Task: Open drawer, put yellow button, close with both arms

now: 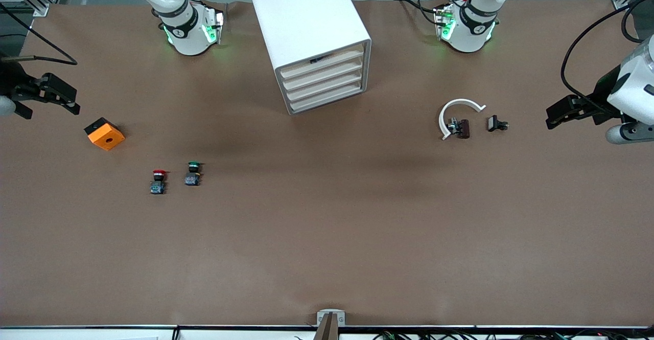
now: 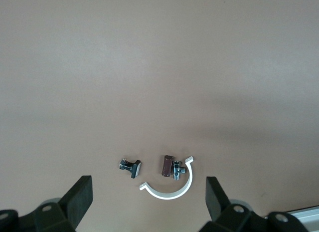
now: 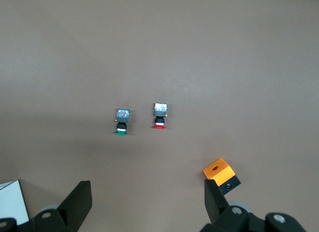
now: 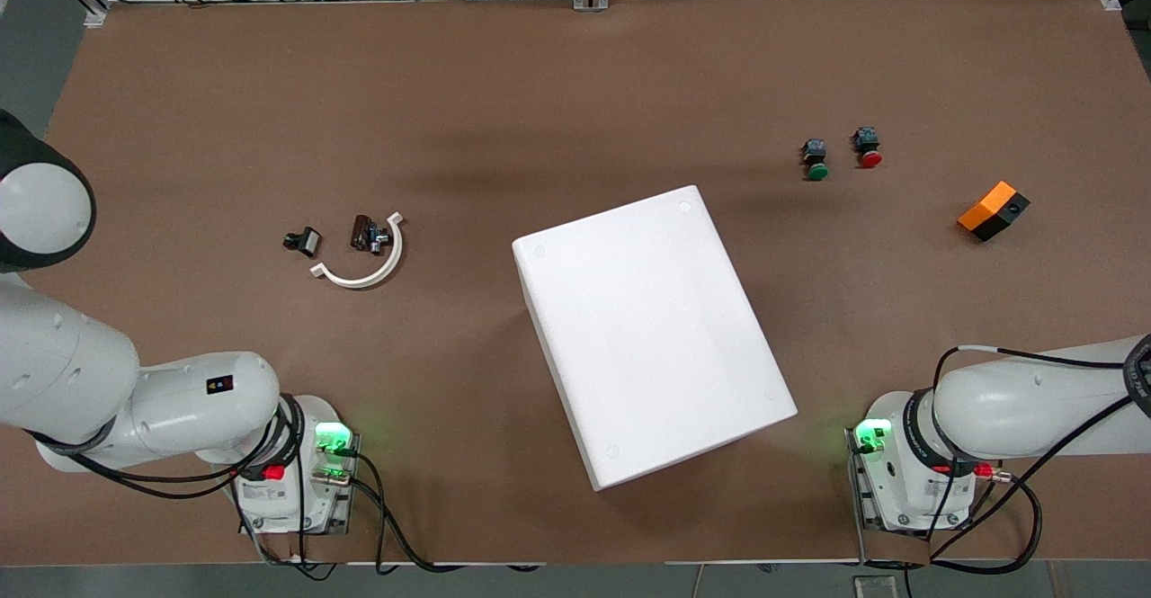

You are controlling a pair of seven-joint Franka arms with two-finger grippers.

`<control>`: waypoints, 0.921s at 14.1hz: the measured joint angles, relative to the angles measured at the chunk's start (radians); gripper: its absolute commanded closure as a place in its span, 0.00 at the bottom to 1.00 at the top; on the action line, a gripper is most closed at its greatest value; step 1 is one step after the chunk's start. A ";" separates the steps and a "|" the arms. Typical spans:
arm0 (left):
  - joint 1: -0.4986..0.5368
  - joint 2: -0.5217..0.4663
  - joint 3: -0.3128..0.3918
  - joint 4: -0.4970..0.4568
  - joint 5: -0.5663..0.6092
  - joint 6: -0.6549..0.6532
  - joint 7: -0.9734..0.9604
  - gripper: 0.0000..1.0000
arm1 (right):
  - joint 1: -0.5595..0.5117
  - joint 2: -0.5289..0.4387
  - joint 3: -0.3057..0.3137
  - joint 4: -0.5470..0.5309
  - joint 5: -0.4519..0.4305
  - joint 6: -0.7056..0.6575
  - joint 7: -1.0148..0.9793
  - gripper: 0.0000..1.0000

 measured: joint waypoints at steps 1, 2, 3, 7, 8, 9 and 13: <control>0.000 -0.001 0.001 0.000 0.000 -0.001 0.000 0.00 | 0.000 0.002 0.000 0.002 0.000 0.000 0.000 0.00; 0.000 -0.005 0.003 0.000 0.000 -0.001 0.000 0.00 | 0.000 0.004 0.000 0.005 0.000 0.000 0.000 0.00; 0.001 -0.014 0.009 0.001 0.000 -0.001 0.001 0.00 | 0.000 0.006 0.001 0.008 0.000 0.000 0.000 0.00; -0.002 -0.058 0.026 0.000 0.000 -0.051 0.007 0.00 | 0.000 0.008 0.001 0.011 0.000 0.000 0.000 0.00; -0.019 -0.071 0.049 -0.001 -0.006 -0.056 0.007 0.00 | 0.000 0.008 0.001 0.011 0.000 0.000 0.000 0.00; -0.059 -0.088 0.099 -0.007 -0.019 -0.062 0.009 0.00 | 0.000 0.008 0.001 0.012 0.000 0.000 0.000 0.00; -0.159 -0.144 0.235 -0.066 -0.034 -0.071 0.053 0.00 | 0.000 0.008 0.001 0.014 0.000 0.000 0.001 0.00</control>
